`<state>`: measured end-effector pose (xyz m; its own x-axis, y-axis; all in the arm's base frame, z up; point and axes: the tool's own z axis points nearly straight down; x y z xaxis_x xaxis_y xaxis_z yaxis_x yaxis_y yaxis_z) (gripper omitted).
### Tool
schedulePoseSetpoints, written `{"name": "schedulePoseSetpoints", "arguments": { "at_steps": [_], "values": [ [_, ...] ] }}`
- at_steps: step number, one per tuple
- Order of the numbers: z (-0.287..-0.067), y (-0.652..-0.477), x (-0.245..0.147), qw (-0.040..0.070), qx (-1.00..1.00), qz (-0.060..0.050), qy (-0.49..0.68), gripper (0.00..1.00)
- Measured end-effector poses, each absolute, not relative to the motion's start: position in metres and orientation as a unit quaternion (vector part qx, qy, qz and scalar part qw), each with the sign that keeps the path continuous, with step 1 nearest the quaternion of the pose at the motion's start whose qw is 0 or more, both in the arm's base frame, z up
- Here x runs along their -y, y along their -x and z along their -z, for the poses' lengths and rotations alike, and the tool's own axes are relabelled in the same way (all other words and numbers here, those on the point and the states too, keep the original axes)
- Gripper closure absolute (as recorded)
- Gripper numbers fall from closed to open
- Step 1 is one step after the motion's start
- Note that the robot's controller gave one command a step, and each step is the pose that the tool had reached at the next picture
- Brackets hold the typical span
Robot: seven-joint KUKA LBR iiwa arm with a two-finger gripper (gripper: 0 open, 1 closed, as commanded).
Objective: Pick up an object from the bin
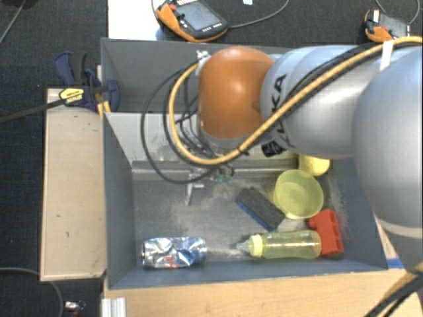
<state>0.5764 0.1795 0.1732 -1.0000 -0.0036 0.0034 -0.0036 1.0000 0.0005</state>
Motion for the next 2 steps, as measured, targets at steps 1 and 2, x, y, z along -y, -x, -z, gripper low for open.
{"name": "schedulePoseSetpoints", "arguments": {
  "at_steps": [1,2],
  "values": [
    [-0.176,-0.578,-0.179,-0.001,1.000,0.001,0.001,0.00],
    [-0.075,-0.512,-0.202,-0.014,0.966,0.002,-0.258,0.00]
  ]
}}
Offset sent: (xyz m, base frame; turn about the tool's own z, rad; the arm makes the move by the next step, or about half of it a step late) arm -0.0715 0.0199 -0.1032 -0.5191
